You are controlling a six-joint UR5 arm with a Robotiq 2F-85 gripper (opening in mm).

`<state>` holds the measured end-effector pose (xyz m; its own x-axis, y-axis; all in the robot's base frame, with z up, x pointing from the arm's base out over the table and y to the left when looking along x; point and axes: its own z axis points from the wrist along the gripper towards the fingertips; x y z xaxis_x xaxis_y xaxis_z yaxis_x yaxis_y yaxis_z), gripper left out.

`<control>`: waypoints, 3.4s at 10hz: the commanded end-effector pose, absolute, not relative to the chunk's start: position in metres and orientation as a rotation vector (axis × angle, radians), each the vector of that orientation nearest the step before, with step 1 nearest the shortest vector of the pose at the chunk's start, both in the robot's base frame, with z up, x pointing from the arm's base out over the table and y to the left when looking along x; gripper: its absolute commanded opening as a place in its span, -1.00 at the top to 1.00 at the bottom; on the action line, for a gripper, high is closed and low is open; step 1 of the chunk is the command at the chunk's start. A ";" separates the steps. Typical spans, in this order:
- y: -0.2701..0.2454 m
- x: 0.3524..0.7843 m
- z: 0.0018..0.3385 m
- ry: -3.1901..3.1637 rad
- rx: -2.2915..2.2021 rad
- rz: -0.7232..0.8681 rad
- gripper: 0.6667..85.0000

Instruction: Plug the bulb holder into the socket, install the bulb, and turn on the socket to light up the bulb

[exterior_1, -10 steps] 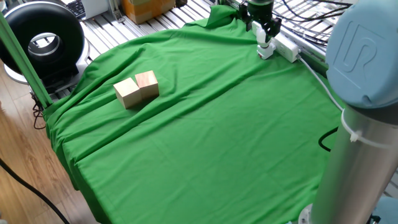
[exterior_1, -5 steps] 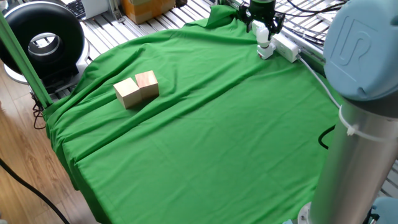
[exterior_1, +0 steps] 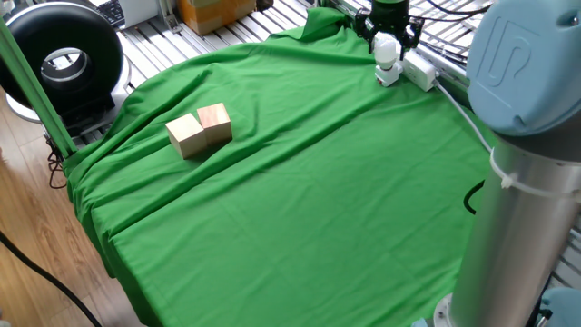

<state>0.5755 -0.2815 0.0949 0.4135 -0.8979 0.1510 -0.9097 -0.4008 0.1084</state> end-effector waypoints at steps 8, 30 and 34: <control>-0.282 0.597 0.095 -1.514 2.581 0.186 -0.16; -0.302 0.590 0.101 -2.362 1.779 0.353 0.99; -0.307 0.595 0.107 -2.457 1.645 0.433 0.99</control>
<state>0.5926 -0.3069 0.1028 -0.3077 -0.9072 0.2870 -0.9513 0.2870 -0.1126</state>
